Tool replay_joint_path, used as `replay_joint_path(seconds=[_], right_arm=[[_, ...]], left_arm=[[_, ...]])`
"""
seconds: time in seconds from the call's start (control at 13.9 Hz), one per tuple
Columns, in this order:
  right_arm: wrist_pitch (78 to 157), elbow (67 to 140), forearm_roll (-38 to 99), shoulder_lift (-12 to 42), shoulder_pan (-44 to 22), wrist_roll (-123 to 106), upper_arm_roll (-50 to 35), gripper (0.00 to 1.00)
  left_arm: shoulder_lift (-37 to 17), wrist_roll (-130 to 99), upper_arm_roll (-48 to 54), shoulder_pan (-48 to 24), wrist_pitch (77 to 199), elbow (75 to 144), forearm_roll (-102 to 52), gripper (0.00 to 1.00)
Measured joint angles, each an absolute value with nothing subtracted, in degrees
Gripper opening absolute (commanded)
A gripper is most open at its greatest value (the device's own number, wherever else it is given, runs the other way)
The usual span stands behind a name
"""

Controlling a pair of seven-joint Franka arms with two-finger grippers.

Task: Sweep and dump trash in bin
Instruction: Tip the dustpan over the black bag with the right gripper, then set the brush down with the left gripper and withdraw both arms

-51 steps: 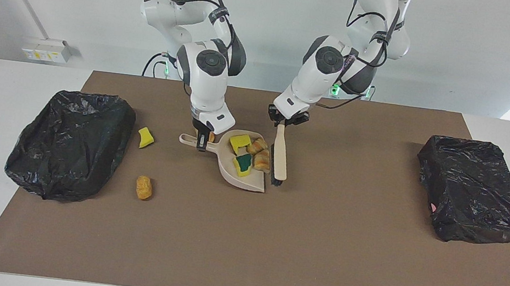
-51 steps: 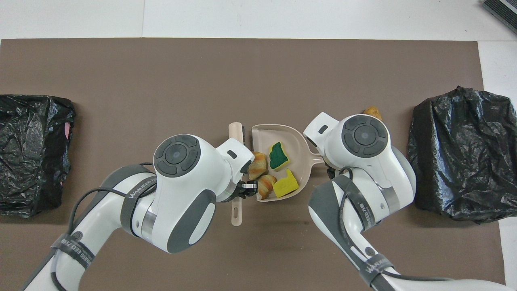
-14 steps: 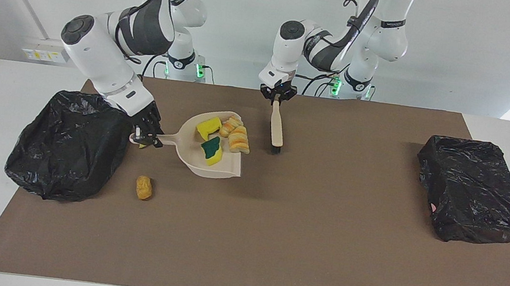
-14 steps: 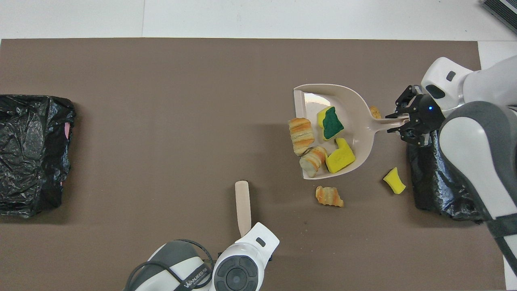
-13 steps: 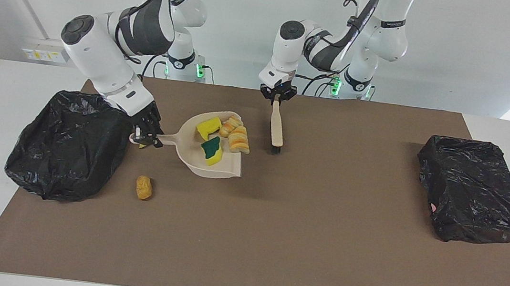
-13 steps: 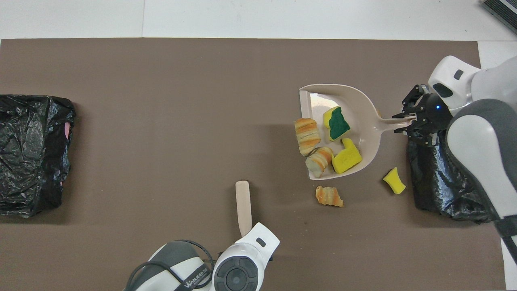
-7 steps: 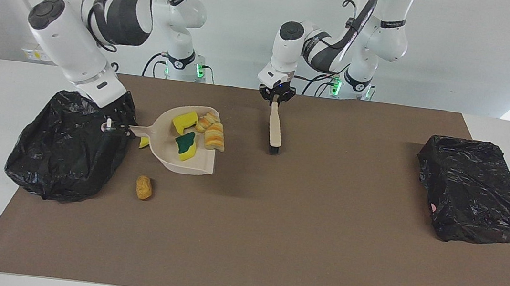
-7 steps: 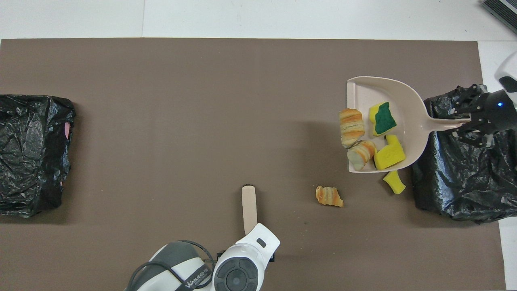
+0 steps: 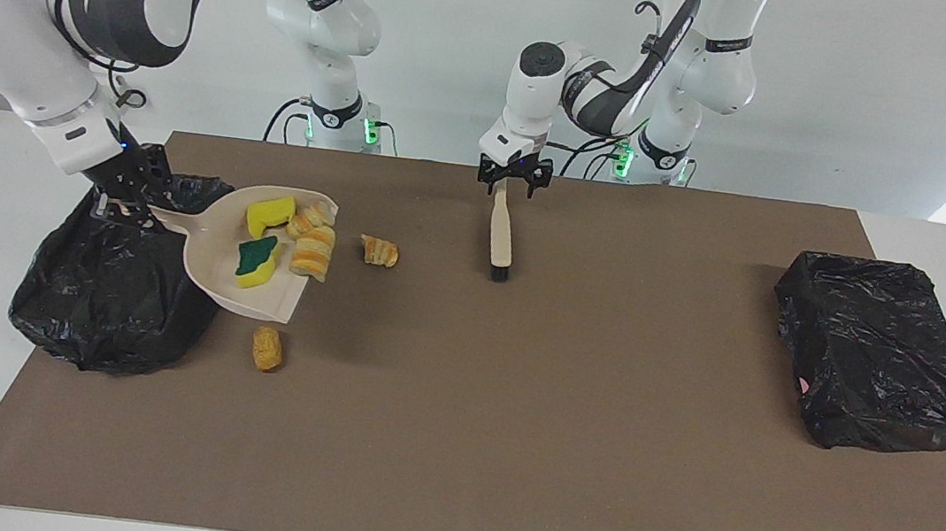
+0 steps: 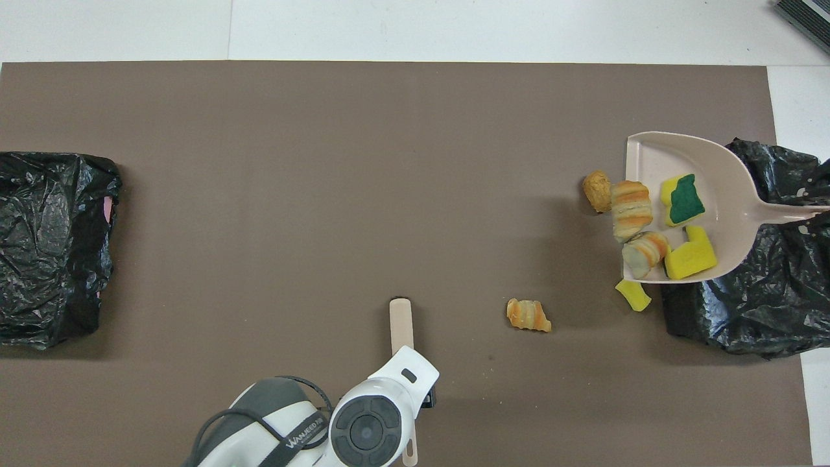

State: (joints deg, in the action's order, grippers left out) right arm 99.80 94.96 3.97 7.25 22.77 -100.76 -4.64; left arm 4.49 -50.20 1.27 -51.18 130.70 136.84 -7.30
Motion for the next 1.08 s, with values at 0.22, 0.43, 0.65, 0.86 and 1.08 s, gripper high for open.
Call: replay_joint_path(seconds=[0.22,0.43,0.65,0.86,1.08], right_arm=[[99.8,94.4,1.0,7.2,27.8,-102.3,-4.2,0.00],[101.4,93.9,-5.5,7.2,31.1,-104.6,-3.3,0.00],[103.7,93.9,-11.4,7.0,32.2,-104.6,-2.2,0.00],[105.5,93.9,-18.4,6.6,33.1,-103.6,-2.2,0.00],[105.8,95.0,-28.3,6.6,29.2,-98.1,-2.8,0.00]], left_arm=[[4.7,-50.1,0.9,-46.2,127.1,133.5,-7.3,1.00],[5.6,-49.3,0.7,-39.7,121.9,129.0,-6.9,1.00],[7.6,-45.0,0.5,-32.2,116.7,125.5,-6.6,1.00],[10.4,-39.5,0.4,-25.7,111.0,124.9,-6.5,1.00],[11.8,-35.3,0.4,-21.0,107.6,124.9,-4.7,1.00]])
